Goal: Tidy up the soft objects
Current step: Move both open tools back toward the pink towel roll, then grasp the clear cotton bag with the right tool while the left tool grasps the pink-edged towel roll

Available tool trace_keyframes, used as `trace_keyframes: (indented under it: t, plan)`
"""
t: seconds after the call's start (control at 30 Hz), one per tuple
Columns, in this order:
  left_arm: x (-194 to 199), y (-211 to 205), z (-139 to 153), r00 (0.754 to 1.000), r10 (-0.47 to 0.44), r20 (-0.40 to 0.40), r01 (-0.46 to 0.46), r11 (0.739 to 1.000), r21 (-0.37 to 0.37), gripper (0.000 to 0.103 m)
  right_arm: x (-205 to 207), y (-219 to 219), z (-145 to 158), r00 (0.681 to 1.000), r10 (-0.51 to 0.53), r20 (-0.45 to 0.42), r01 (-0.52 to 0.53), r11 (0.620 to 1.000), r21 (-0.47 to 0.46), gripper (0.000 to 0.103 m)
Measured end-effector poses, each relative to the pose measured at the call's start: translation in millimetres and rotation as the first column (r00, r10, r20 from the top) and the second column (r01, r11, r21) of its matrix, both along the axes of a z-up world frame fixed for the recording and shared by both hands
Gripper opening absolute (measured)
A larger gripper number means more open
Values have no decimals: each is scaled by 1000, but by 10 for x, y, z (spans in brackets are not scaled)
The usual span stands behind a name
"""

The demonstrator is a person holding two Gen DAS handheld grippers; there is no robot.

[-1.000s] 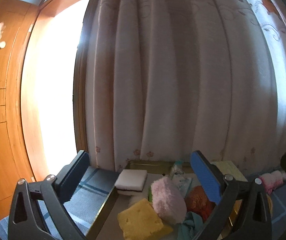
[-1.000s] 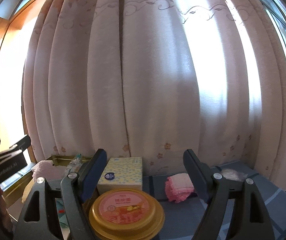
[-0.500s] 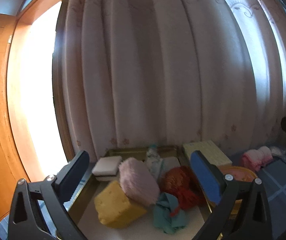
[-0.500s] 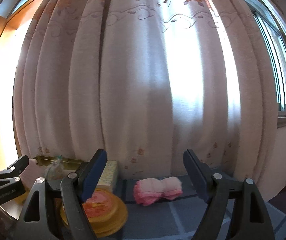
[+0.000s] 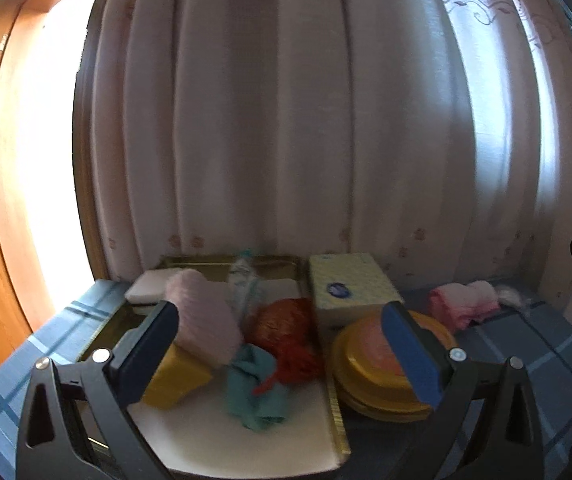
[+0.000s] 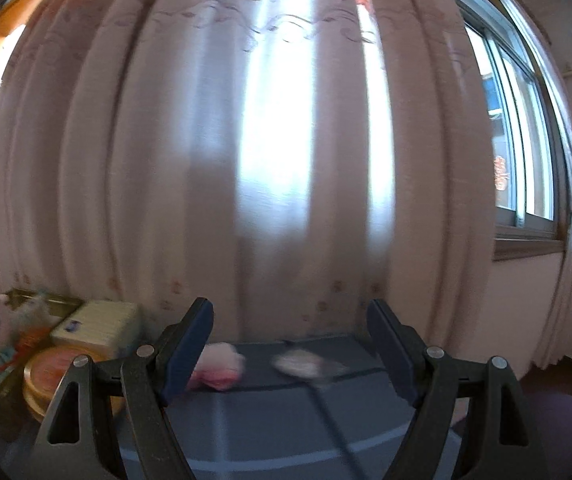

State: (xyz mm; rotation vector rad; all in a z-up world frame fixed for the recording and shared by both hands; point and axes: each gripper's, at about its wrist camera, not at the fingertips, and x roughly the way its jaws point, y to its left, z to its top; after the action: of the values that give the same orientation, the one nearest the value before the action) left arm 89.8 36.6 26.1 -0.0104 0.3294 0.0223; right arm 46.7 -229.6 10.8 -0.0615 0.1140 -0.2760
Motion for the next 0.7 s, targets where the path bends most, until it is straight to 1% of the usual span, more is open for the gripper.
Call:
trace_keyframes:
  t: [0.1, 0.2, 0.27, 0.33, 0.43, 0.5, 0.57, 0.7]
  plan:
    - [-31, -140, -6, 1000, -21, -6, 21, 1000, 1, 103, 12, -203, -6, 999, -30, -29, 30, 1000, 4, 81]
    - [-78, -323, -1, 998, -60, -6, 60, 998, 11, 103, 104, -412, -46, 993, -46, -109, 48, 999, 9, 81]
    - [-91, -413, -5, 997, -80, -21, 80, 997, 6, 103, 189, -577, -76, 986, -35, -166, 42, 998, 45, 81]
    - [-89, -536, -11, 994, -103, -39, 103, 995, -5, 103, 259, -694, -89, 979, -27, -201, 42, 997, 72, 81]
    - [-80, -707, -16, 990, -129, -54, 129, 992, 3, 103, 430, -807, -107, 966, -3, -258, 27, 996, 87, 81]
    - [-63, -851, -23, 986, -155, -69, 156, 988, 17, 103, 616, -824, -141, 948, 43, -315, -11, 995, 103, 81]
    - [-36, -982, -31, 980, -177, -89, 180, 983, 27, 103, 866, -828, -188, 920, 95, -380, -47, 990, 135, 81]
    - [15, -1183, -57, 968, -215, -130, 220, 975, 27, 103, 1342, -907, -318, 869, 149, -472, -44, 973, 226, 81]
